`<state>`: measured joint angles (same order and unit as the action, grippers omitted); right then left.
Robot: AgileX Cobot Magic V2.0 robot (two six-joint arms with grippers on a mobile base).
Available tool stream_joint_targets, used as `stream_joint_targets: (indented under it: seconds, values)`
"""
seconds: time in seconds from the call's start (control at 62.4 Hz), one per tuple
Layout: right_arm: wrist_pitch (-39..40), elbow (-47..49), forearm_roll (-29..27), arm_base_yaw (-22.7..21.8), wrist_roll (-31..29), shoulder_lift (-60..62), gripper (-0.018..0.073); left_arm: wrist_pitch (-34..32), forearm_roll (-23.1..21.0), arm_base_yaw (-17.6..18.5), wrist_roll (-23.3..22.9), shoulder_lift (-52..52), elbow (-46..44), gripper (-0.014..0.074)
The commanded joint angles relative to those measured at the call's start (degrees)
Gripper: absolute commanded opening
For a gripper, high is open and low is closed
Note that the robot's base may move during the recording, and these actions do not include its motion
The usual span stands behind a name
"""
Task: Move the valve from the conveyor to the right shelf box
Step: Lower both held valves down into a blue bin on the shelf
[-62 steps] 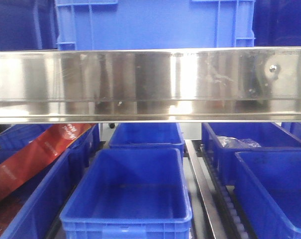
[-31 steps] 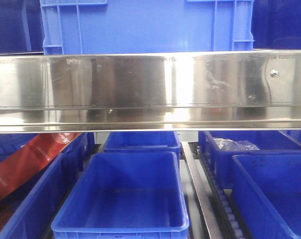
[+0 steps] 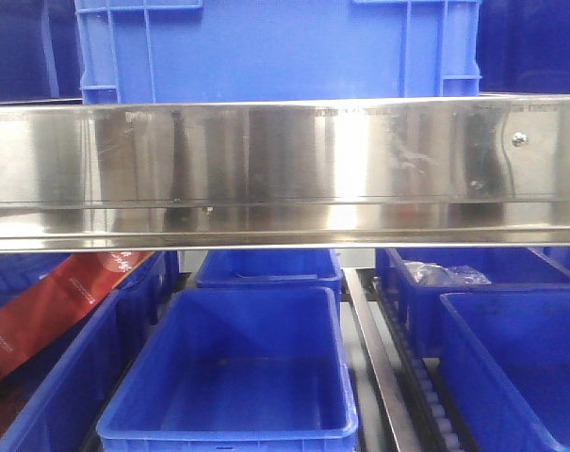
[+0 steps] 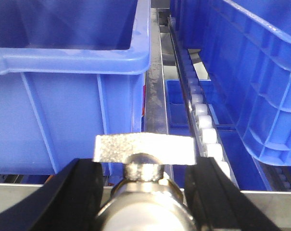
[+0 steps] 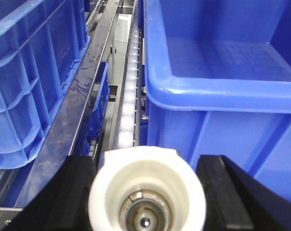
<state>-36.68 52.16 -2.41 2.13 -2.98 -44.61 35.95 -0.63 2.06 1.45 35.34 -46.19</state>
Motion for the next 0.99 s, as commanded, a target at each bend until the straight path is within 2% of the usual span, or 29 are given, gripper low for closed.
stream_joint_targets:
  seconds: [0.0, 0.368, 0.449, 0.497, 0.577, 0.673, 0.833, 0.977]
  values:
    - [4.2, 0.7, 0.2, -0.2, -0.1, 0.8, -0.0164, -2.4, -0.3, -0.1, 0.1, -0.3, -0.3, -0.0111]
    - [4.2, 0.7, 0.0, -0.2, -0.1, 0.8, -0.0164, -2.7, -0.3, -0.1, 0.1, -0.1, -0.3, -0.0111]
    - [4.5, 0.9, -2.7, -0.2, -0.1, 0.8, -0.0164, -2.7, -1.1, -0.1, -0.1, 0.0, -0.5, -0.0111]
    - [4.3, 1.3, -6.4, -0.1, -0.1, 0.7, -0.0164, -2.7, -4.1, -0.1, -0.1, 0.0, -1.1, -0.0111]
    - [3.6, 2.7, -8.7, 2.1, -0.1, 0.3, -0.0164, -2.7, -10.9, 0.0, 1.0, 0.0, -2.8, -0.0111]
    - [5.3, 4.3, -8.7, 5.7, -0.1, -1.0, -0.0164, -1.7, -16.1, 0.5, 6.5, 1.6, -4.9, -0.0111]
    - [9.2, 9.0, -8.7, 11.1, -0.1, -6.0, -0.0164, -0.7, -17.0, 2.1, 8.4, 7.5, -9.3, -0.0111]
    - [11.1, 15.5, -8.7, 15.0, -0.1, -12.4, -0.0164, -0.9, -17.0, 6.7, 9.1, 14.9, -16.9, -0.0111]
